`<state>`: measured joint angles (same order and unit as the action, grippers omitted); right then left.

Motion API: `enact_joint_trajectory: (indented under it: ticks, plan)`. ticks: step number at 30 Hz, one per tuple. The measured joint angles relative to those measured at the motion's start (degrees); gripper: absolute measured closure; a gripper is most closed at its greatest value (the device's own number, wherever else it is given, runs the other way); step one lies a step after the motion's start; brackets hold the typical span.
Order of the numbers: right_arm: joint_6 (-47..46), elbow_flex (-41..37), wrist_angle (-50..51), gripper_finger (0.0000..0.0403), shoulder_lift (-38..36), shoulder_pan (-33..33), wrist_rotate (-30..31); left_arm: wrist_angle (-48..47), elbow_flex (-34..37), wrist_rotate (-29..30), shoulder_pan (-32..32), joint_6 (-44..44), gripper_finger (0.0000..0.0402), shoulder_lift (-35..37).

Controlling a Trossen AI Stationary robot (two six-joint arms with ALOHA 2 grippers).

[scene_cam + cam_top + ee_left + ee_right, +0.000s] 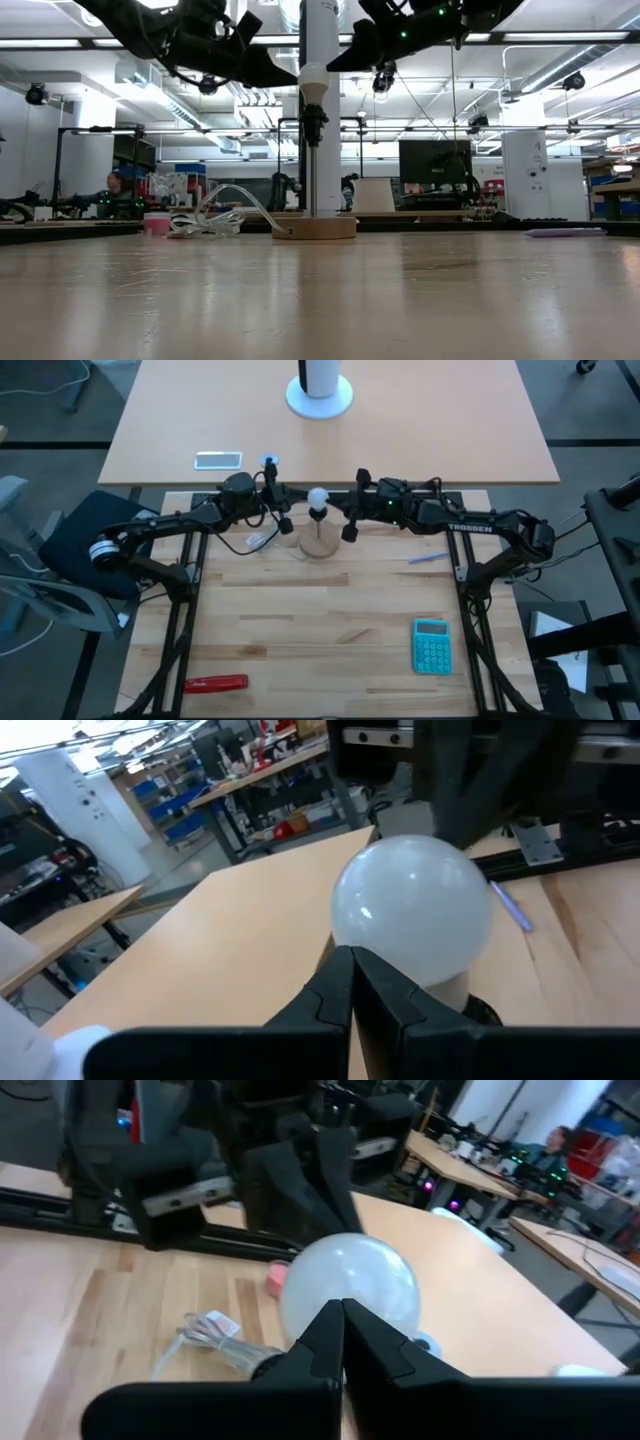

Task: Screw lightbulb
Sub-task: Remove the light bulb from the bulb socket

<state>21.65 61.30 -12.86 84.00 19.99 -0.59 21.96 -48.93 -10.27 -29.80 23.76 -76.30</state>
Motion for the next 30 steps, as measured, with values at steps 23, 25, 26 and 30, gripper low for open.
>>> enact_joint_trajectory:
  ticks: [23, 25, 26, 30]
  plan:
    - [0.52, 0.0, 0.44, 0.0403, -1.37, -0.15, 0.54, -1.22, -0.02, 6.31, 0.33, -0.29, 0.0401, 1.72]
    - [0.74, 0.0, 0.44, 0.0403, -1.44, -0.32, 0.51, -1.29, -0.02, 6.44, 0.28, -0.28, 0.0401, 1.36]
    - [0.81, 0.0, 0.44, 0.0403, -1.48, -0.47, 0.46, -1.15, -0.01, 6.57, 0.28, -0.28, 0.0401, 1.14]
    - [1.4, 0.0, 0.49, 0.0403, -1.64, -0.92, -2.26, -0.74, -0.02, 6.8, 0.28, -0.28, 0.0401, 0.4]
